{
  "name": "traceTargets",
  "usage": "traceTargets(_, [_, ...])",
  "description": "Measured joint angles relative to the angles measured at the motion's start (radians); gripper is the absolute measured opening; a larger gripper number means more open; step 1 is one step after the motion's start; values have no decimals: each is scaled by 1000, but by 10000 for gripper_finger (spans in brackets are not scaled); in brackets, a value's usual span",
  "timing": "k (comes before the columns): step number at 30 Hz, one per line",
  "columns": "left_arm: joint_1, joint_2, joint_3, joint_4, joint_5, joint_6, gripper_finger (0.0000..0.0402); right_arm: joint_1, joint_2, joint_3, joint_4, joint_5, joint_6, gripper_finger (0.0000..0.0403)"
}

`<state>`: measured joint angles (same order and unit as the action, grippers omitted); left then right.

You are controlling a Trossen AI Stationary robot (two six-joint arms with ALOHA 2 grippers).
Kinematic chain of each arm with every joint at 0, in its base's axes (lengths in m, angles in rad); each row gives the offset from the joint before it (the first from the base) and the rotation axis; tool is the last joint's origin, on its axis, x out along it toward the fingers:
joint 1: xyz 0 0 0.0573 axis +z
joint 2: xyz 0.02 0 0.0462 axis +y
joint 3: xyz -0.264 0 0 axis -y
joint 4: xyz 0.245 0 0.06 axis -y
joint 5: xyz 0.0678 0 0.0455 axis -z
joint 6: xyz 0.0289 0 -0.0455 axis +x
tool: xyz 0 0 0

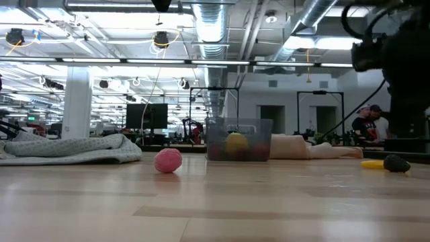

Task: Pick and placing Produce into tupperware
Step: Put the blackberry into the black bin

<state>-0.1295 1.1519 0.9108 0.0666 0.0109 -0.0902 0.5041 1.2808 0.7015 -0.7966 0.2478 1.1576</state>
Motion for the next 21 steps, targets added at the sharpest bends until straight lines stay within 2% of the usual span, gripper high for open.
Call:
traceTargets(6, [-1,0,0,-1,0,-2,339,2,0,-75,111,-14,21,244])
traceTargets(13, [-1,0,0,-2,0,-3,339,2,4,-89,142,-12,22,244])
traceTargets(21, [-1,0,0,-3,0,-3,339,3,125,-89,163,-15,16,244])
